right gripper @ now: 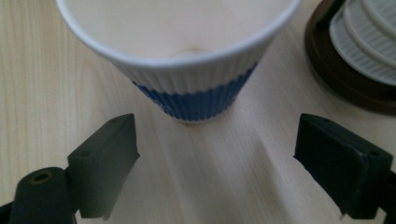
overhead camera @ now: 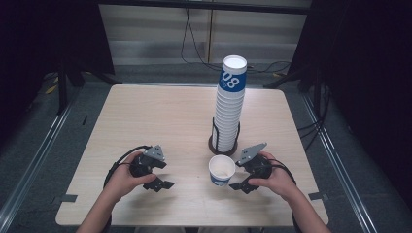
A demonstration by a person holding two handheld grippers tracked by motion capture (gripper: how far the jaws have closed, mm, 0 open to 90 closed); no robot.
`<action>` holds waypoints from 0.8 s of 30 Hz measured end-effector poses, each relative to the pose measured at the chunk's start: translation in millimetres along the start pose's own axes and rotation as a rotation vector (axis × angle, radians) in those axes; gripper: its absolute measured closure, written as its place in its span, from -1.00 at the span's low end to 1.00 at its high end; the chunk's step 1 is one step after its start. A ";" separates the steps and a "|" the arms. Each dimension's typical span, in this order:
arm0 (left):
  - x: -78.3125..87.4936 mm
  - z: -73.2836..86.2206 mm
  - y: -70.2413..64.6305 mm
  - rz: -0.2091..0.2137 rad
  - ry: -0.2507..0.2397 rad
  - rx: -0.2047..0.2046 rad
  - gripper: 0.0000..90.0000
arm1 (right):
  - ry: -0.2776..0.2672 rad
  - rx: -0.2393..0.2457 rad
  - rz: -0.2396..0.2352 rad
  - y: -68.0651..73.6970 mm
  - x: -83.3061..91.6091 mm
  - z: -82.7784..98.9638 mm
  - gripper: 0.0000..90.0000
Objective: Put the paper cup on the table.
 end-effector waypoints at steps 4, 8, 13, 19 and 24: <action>-1.0 0.0 0.1 -0.011 -0.009 0.015 -0.60 | -0.019 -0.024 0.016 -3.1 5.7 8.7 -0.72; -0.9 0.4 0.3 -0.010 -0.008 0.028 -0.60 | -0.047 -0.053 0.034 -5.5 11.5 14.9 -0.72; 0.4 1.5 3.0 -0.012 -0.008 0.026 -0.60 | -0.066 -0.073 0.055 -8.2 17.3 23.0 -0.72; 1.9 4.3 7.1 -0.020 -0.016 0.039 -0.60 | -0.080 -0.105 0.079 -12.2 24.5 35.2 -0.72; 5.5 6.3 10.4 -0.027 -0.011 0.035 -0.60 | -0.087 -0.116 0.093 -14.1 28.8 42.4 -0.72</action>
Point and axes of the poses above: each handheld gripper's, and its own axes: x roughly backward along the jaws, z roughly out of its underside, y roughly to its left, the point moved 5 cm from there along -x, roughly forward along the jaws, and after that the axes turned 8 degrees about -y, right-handed, at the moved point
